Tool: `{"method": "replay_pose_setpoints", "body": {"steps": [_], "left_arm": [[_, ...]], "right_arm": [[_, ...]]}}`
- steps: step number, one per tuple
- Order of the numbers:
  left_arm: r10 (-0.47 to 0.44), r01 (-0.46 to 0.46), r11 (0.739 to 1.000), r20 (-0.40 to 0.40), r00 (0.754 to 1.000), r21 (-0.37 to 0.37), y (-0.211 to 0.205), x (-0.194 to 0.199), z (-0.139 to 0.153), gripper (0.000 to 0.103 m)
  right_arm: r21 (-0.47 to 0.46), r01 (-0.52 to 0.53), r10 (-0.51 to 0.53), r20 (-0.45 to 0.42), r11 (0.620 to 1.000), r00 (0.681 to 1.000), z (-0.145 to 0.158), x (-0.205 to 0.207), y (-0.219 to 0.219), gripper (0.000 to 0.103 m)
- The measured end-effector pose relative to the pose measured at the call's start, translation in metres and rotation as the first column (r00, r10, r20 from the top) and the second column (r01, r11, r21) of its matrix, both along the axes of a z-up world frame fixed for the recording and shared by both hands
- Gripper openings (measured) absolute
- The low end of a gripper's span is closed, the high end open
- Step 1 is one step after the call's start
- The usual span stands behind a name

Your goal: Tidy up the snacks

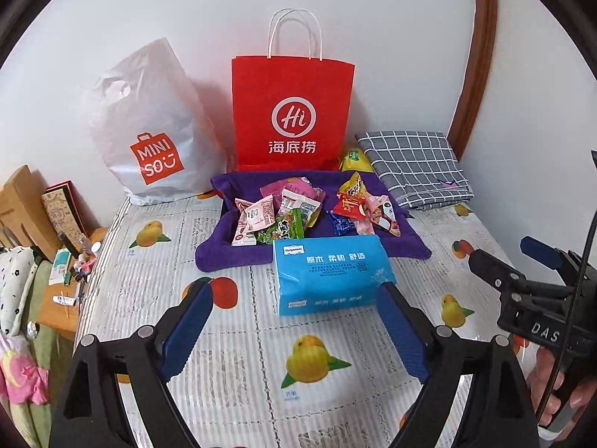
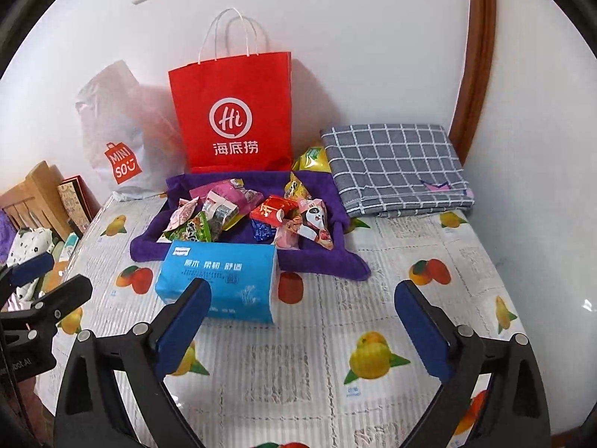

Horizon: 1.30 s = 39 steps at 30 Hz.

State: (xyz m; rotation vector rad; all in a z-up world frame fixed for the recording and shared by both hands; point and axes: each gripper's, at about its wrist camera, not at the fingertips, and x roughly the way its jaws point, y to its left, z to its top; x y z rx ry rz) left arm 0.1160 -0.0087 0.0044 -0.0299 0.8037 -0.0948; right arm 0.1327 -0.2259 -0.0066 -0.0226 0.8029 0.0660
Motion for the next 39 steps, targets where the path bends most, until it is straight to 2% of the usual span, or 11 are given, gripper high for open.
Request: {"method": "replay_pose_setpoints", "body": {"steps": [14, 39], "left_arm": [[0.009, -0.009, 1.0, 0.023, 1.0, -0.003, -0.005, -0.025, 0.006, 0.089], [0.0, 0.0, 1.0, 0.033, 0.999, -0.001, -0.008, -0.029, 0.01, 0.089]], "right_arm": [[-0.004, 0.008, -0.008, 0.033, 1.0, 0.999, 0.009, -0.035, -0.004, 0.098], [0.007, 0.023, -0.023, 0.05, 1.0, 0.998, 0.016, -0.044, -0.01, 0.098]]}}
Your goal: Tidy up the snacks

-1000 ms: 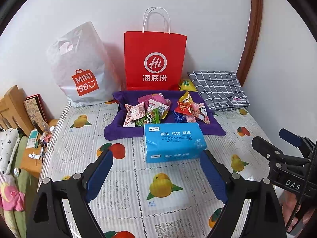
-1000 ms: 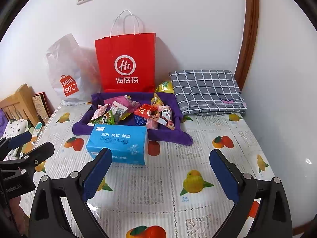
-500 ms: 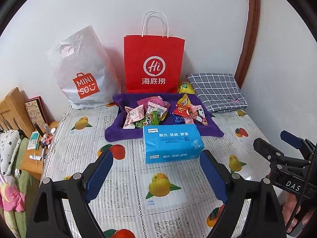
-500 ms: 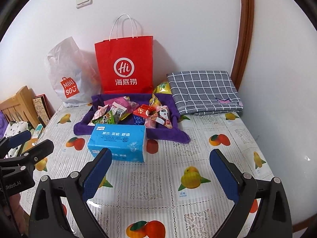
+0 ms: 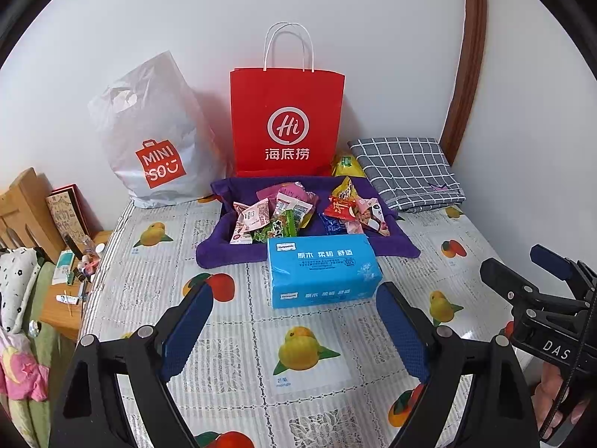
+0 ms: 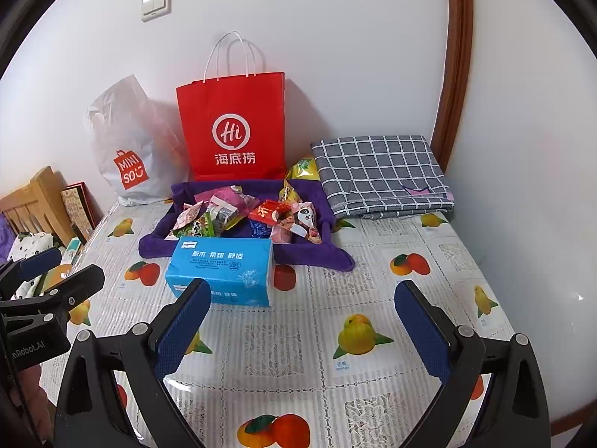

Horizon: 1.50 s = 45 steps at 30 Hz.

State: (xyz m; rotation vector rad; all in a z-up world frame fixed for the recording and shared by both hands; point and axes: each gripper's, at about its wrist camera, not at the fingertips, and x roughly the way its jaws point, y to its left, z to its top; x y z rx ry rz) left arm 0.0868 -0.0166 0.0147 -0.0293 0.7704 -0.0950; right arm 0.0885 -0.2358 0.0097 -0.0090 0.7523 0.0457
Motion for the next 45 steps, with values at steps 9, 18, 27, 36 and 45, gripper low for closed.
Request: {"method": "replay_pose_setpoints", "body": {"steps": [9, 18, 27, 36, 45], "left_arm": [[0.0, 0.0, 1.0, -0.002, 1.0, -0.001, -0.0006, -0.0002, -0.0005, 0.089], [-0.002, 0.002, 1.0, -0.005, 1.0, 0.002, -0.0016, 0.0001, -0.0009, 0.089], [-0.005, 0.005, 1.0, -0.005, 1.0, 0.001, -0.0033, 0.0002, -0.0018, 0.089], [-0.004, 0.004, 1.0, -0.006, 1.0, 0.001, -0.003, 0.0004, -0.0016, 0.089], [-0.003, 0.003, 1.0, -0.007, 1.0, 0.003, -0.0034, 0.0006, -0.0022, 0.089]], "right_arm": [[0.0, 0.002, -0.002, 0.003, 1.0, 1.0, 0.0008, -0.0001, -0.0026, 0.098], [0.002, 0.002, -0.002, 0.003, 1.0, 1.0, 0.0016, -0.0013, -0.0042, 0.098], [0.008, 0.011, -0.011, 0.005, 1.0, 1.0, 0.0029, -0.002, -0.0058, 0.098], [0.006, 0.01, -0.01, 0.005, 1.0, 1.0, 0.0027, -0.0026, -0.0059, 0.098], [0.007, 0.009, -0.009, 0.007, 1.0, 1.0, 0.0028, -0.0018, -0.0055, 0.098]]}}
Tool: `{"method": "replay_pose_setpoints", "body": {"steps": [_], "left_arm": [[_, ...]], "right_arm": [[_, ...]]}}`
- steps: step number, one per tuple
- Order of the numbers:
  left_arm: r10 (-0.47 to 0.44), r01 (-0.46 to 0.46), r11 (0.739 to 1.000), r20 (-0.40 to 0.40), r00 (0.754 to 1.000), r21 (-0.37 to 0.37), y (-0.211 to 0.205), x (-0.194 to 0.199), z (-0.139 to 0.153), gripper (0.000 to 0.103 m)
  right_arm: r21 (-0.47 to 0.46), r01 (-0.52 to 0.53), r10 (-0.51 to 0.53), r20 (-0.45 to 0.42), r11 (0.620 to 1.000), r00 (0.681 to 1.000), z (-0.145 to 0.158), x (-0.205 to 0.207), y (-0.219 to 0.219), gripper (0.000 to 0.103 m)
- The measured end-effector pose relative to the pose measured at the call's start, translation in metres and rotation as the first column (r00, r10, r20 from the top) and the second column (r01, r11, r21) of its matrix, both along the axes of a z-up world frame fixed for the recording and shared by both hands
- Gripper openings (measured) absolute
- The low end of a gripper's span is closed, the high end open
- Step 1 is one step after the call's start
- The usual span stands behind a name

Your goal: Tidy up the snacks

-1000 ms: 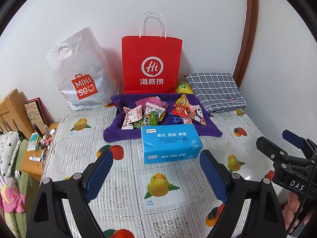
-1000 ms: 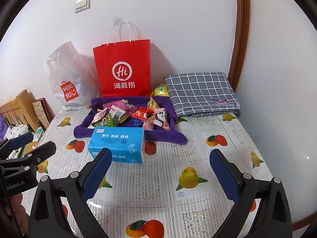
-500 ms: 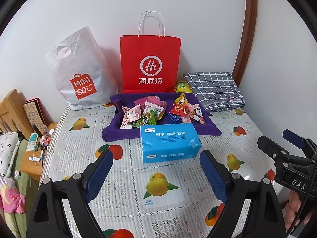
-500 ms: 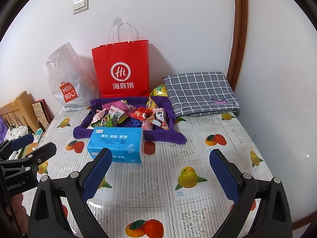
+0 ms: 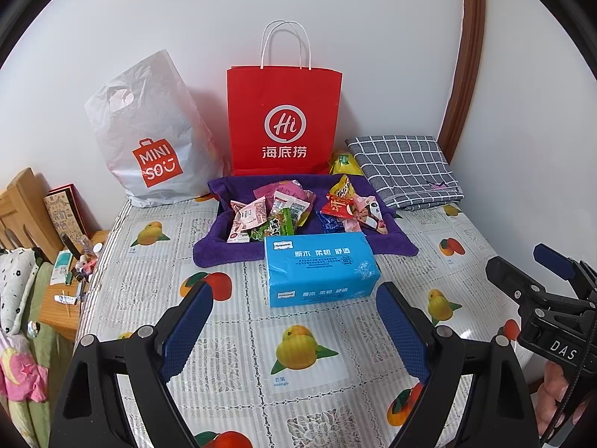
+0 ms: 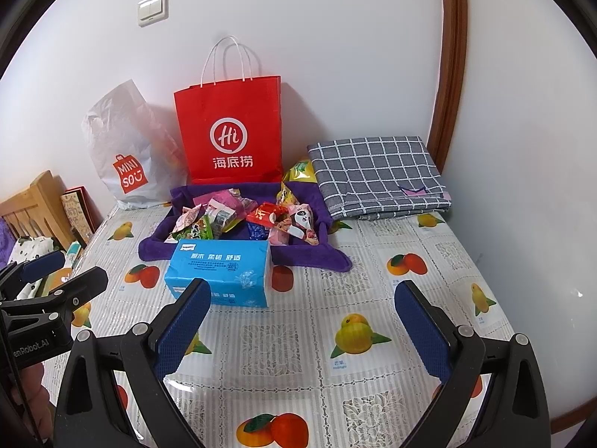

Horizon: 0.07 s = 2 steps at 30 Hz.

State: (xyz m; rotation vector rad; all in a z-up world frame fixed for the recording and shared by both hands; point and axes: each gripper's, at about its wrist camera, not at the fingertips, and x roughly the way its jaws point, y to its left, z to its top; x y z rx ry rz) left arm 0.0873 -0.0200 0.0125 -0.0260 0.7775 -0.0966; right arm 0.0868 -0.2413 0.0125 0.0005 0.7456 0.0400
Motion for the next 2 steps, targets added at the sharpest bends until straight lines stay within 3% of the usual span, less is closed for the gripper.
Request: {"method": "replay_pose_setpoints", "body": {"steps": [2], "left_arm": [[0.0, 0.0, 1.0, 0.002, 1.0, 0.002, -0.0004, 0.0004, -0.0006, 0.089]], "right_arm": [[-0.002, -0.002, 0.002, 0.002, 1.0, 1.0, 0.0007, -0.0005, 0.0009, 0.098]]}}
